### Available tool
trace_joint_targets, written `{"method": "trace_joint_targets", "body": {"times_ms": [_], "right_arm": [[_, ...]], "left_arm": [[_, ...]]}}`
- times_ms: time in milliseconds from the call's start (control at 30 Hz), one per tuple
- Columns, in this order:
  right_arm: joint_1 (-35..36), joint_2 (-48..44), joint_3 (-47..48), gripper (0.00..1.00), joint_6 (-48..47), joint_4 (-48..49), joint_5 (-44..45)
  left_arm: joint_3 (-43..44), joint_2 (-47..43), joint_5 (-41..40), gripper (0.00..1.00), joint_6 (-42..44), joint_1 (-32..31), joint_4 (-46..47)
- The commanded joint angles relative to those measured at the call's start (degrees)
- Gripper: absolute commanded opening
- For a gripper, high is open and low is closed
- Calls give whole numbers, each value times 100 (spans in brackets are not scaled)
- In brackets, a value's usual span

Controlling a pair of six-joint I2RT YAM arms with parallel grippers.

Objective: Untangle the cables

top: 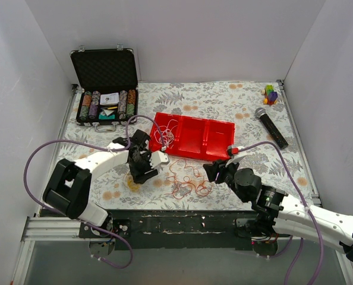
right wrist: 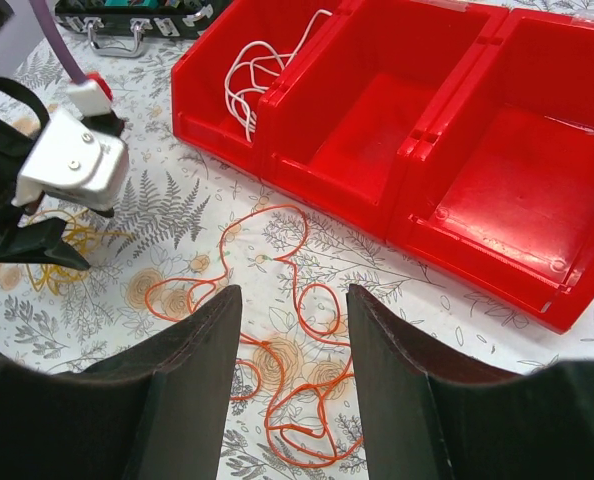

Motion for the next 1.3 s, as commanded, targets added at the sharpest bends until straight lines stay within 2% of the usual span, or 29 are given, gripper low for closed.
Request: {"method": "trace_joint_targets", "body": {"times_ms": [0, 167, 333, 400, 467, 700, 1067, 1167, 1267], "right_arm": [[1, -131, 91, 55, -41, 169, 119], [10, -228, 56, 55, -49, 117, 155], [1, -307, 56, 55, -41, 81, 181], [1, -342, 47, 55, -41, 73, 181], [10, -368, 47, 55, -41, 72, 172], [1, -404, 64, 55, -41, 46, 146], [10, -386, 135, 54, -67, 98, -38], [1, -255, 275, 58, -242, 309, -372], [10, 8, 582, 63, -400, 546, -705]], "left_arm": [[-277, 122, -277, 55, 166, -17, 242], [-348, 298, -401, 42, 254, -17, 462], [-208, 386, -383, 19, 228, -17, 401], [-225, 377, -435, 6, 254, -26, 357], [-216, 325, -436, 0, 254, -26, 331], [617, -88, 108, 0, -167, -166, -3], [2919, -572, 935, 0, -1222, -614, -855], [3623, -624, 1198, 0, -1477, -702, -1040], [3949, -695, 1444, 0, -1679, -764, -1093]]}}
